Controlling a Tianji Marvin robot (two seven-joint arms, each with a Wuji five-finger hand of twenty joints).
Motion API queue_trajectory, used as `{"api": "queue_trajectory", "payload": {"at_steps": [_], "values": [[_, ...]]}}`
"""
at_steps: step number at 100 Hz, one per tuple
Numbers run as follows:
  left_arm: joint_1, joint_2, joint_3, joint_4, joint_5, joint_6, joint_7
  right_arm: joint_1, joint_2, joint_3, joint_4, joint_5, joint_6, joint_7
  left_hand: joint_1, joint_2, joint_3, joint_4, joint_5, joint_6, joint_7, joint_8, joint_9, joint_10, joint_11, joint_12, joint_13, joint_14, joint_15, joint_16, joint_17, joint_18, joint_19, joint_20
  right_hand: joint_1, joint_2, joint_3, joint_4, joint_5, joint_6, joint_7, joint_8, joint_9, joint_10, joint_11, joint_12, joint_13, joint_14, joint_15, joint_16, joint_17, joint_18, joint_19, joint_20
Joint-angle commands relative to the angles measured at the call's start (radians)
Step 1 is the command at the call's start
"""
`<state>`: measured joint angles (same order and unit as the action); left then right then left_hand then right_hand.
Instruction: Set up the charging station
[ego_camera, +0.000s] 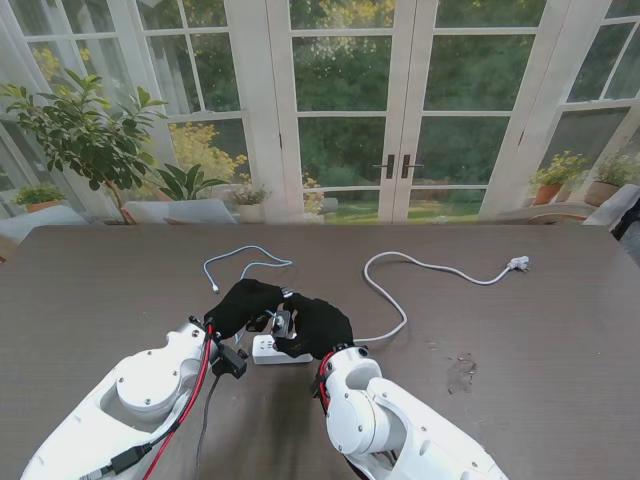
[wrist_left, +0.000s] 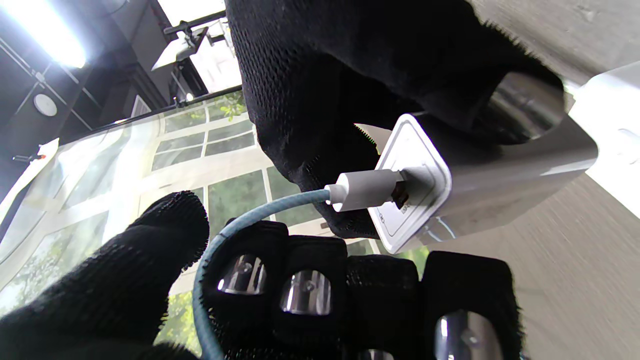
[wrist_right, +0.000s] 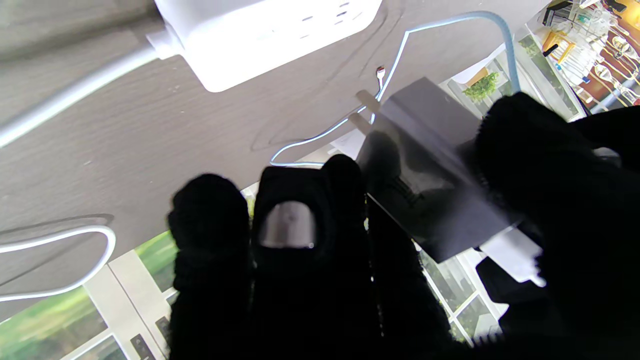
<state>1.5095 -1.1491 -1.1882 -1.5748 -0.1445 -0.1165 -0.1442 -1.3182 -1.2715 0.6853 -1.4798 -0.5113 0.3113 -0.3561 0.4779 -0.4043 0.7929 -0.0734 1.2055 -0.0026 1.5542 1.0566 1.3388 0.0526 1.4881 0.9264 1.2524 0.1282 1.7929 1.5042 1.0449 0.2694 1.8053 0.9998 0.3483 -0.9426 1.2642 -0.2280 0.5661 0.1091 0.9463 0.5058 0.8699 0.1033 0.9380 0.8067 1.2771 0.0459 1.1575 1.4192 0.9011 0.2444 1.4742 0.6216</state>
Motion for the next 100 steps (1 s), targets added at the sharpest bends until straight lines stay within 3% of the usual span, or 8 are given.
{"api": "queue_trajectory", "payload": {"at_steps": [1, 15, 53, 71, 80, 100], "values": [[0.0, -0.003, 0.0, -0.01, -0.007, -0.001, -0.02, -0.001, -0.004, -0.004, 0.005, -0.003, -0.001, 0.012, 0.008, -0.003, -0.025, 0.014, 0.095, 0.142, 0.119, 0.005, 0.013, 0.041, 0.062, -0.009, -0.027, -0.701, 0.2, 0.066, 0.061, -0.075, 0.289, -0.005, 0.02, -0.029, 0.058, 0.031, 0.022, -0.02, -0.003, 0.023, -0.031, -0.017, 0.013, 0.0, 0.037, -0.005, -0.012, -0.713, 0.003, -0.003, 0.035, 0.016], [-0.001, -0.002, 0.001, -0.009, -0.012, -0.002, -0.025, 0.002, -0.002, -0.009, 0.007, -0.012, -0.002, 0.015, 0.009, -0.002, -0.025, 0.014, 0.095, 0.141, 0.117, 0.004, 0.012, 0.041, 0.061, -0.009, -0.027, -0.701, 0.2, 0.066, 0.061, -0.075, 0.289, -0.005, 0.005, -0.071, 0.054, 0.021, -0.014, -0.004, -0.039, 0.009, -0.07, -0.013, 0.008, 0.0, 0.036, -0.009, -0.033, -0.723, -0.013, -0.007, 0.036, 0.018], [-0.002, -0.002, 0.003, -0.009, -0.023, 0.003, -0.033, -0.001, -0.018, -0.011, 0.016, -0.005, 0.019, -0.024, 0.01, 0.0, -0.027, 0.014, 0.095, 0.141, 0.115, 0.001, 0.013, 0.041, 0.06, -0.01, -0.027, -0.701, 0.2, 0.066, 0.061, -0.072, 0.289, -0.007, 0.009, -0.027, 0.05, 0.026, 0.028, -0.085, -0.053, 0.003, -0.017, -0.004, -0.007, -0.024, 0.038, -0.006, -0.003, -0.712, 0.011, 0.004, 0.051, 0.016], [-0.003, -0.001, 0.004, -0.008, -0.028, 0.003, -0.041, 0.0, -0.022, -0.014, 0.019, -0.004, 0.026, -0.03, 0.009, 0.001, -0.027, 0.013, 0.095, 0.141, 0.115, 0.0, 0.013, 0.041, 0.06, -0.01, -0.027, -0.701, 0.2, 0.066, 0.061, -0.072, 0.289, -0.006, -0.01, -0.039, 0.04, 0.022, -0.035, -0.04, -0.133, -0.034, -0.067, 0.017, -0.058, -0.055, 0.03, 0.002, -0.044, -0.731, -0.012, 0.011, 0.043, 0.013], [-0.002, -0.001, 0.004, -0.01, -0.029, 0.006, -0.042, 0.0, -0.023, -0.014, 0.021, -0.006, 0.029, -0.034, 0.008, 0.002, -0.028, 0.013, 0.095, 0.141, 0.115, 0.0, 0.013, 0.041, 0.06, -0.01, -0.027, -0.701, 0.2, 0.066, 0.061, -0.072, 0.289, -0.006, -0.012, -0.03, 0.036, 0.022, -0.053, -0.026, -0.139, -0.039, -0.122, 0.05, -0.114, -0.1, 0.006, 0.01, -0.081, -0.745, -0.024, 0.011, 0.038, 0.013], [-0.002, -0.001, 0.006, -0.01, -0.031, 0.01, -0.044, -0.002, -0.034, -0.013, 0.031, -0.004, 0.038, -0.064, 0.009, 0.002, -0.028, 0.013, 0.095, 0.141, 0.114, -0.001, 0.013, 0.041, 0.059, -0.01, -0.027, -0.701, 0.2, 0.066, 0.061, -0.072, 0.289, -0.007, -0.001, -0.025, 0.043, 0.025, 0.004, -0.069, -0.09, -0.018, -0.077, 0.048, -0.112, -0.133, 0.036, 0.01, -0.084, -0.75, 0.0, 0.012, 0.049, 0.012]]}}
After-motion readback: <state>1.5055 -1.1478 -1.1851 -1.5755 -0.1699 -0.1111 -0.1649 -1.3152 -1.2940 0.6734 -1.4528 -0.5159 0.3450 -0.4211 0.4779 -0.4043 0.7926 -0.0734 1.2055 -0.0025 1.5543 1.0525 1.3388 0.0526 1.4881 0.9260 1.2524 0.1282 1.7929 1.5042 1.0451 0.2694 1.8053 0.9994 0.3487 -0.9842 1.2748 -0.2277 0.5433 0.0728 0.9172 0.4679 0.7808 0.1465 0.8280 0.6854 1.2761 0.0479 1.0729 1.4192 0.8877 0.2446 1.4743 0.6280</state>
